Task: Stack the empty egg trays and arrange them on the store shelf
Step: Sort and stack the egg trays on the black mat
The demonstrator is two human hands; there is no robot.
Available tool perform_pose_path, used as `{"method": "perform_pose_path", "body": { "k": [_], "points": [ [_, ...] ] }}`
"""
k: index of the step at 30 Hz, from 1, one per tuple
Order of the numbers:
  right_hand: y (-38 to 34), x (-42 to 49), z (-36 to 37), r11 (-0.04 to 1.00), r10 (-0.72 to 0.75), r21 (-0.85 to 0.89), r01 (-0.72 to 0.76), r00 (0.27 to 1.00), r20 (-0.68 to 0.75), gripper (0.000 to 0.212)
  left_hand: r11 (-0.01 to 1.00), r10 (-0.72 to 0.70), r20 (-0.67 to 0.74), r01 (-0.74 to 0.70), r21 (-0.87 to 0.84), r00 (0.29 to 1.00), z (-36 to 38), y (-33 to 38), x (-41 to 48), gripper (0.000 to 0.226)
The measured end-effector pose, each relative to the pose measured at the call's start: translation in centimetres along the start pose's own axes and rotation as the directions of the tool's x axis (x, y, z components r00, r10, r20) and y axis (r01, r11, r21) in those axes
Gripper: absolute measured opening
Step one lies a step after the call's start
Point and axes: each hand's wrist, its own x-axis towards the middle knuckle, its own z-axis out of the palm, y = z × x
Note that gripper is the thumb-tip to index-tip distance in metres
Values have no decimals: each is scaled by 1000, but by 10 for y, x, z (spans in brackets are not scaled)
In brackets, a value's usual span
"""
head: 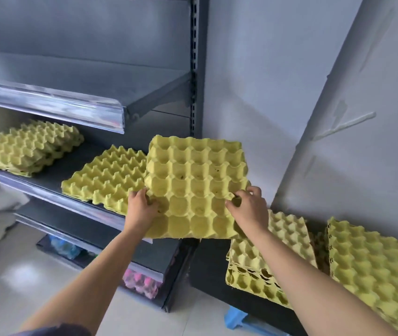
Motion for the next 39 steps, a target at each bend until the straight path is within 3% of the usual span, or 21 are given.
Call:
{"method": "perform_pose_path", "body": {
  "k": [11,21,30,39],
  "points": [
    [-121,1,74,999,-40,29,38,996,76,45,998,-57,-78,58,10,995,-93,-88,48,38],
    [-219,-4,144,991,136,-6,-136,990,35,47,998,-18,77,14,58,997,-160,-156,143,30],
    [-266,20,174,978,210,-15,-210,978,-7,47,997,45,179,-55,52,983,-183,-172,217,63],
    [-296,51,211,967,239,-85,-240,971,-25,43,989,-40,297,-5,150,954,-177,-188,273,76]
  ]
}}
